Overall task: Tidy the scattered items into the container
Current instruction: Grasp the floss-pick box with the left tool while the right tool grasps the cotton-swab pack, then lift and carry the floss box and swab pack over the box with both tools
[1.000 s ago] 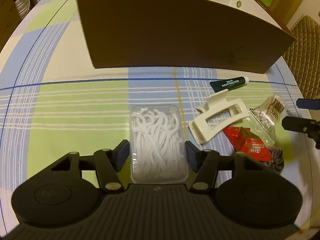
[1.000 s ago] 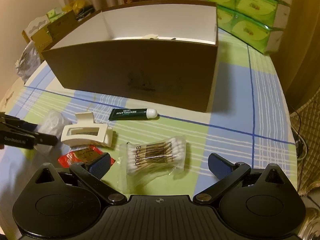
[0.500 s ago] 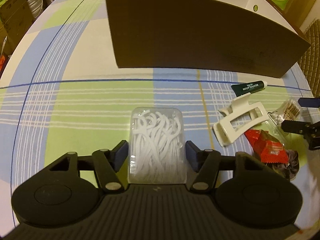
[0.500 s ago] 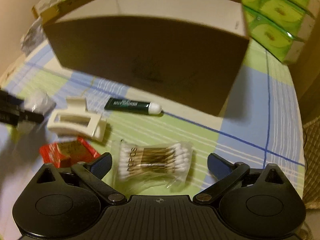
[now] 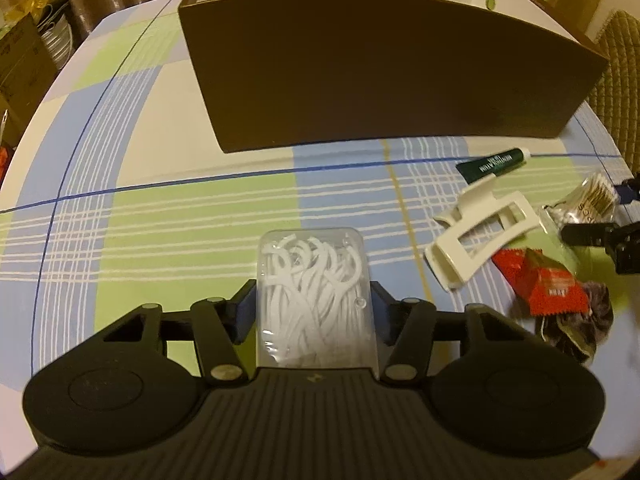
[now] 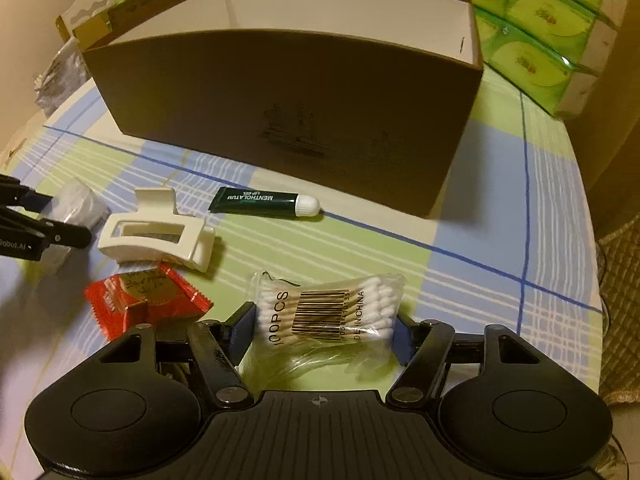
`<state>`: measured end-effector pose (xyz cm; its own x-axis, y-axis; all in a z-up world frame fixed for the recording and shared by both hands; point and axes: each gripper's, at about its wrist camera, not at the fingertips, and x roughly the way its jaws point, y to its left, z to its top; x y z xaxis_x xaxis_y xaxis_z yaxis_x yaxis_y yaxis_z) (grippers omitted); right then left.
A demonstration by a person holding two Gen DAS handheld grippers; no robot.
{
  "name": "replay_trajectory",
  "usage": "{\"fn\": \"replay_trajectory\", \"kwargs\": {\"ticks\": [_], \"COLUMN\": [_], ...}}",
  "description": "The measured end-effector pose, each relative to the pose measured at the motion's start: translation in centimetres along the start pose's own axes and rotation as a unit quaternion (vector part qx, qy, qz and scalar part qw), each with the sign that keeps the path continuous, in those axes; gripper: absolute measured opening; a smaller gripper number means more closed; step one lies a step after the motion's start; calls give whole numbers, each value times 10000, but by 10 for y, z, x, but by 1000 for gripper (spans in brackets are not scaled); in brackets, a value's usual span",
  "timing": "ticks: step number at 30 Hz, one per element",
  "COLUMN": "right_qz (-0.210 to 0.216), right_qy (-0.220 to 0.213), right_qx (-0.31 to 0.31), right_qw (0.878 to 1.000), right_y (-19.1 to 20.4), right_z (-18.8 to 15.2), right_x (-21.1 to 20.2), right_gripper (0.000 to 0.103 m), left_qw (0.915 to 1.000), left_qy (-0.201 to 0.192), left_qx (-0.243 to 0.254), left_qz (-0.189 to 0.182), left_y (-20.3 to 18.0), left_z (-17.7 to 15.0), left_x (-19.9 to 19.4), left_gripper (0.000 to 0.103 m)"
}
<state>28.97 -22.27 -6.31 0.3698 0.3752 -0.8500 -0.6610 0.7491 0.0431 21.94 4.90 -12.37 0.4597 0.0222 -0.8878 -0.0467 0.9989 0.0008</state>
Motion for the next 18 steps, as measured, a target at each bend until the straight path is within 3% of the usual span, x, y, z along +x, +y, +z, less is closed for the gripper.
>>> {"fn": "replay_trajectory", "kwargs": {"ticks": [9,18], "right_qz": [78,225], "right_qy": [-140,-297], "right_qx": [253,325], "right_qw": [9996,9988], "right_y": [0,10], "right_z": [-2,-5], "right_x": [-23,-47], "right_gripper": [64,64], "left_qw": [10000,9999], "left_qy": [59,-132], "left_qx": [38,49], "left_qz": [-30,-89], "left_y": [-3,-6], "left_z": [-10,-13], "left_x": [-15,-41], "left_gripper": [52,52]}}
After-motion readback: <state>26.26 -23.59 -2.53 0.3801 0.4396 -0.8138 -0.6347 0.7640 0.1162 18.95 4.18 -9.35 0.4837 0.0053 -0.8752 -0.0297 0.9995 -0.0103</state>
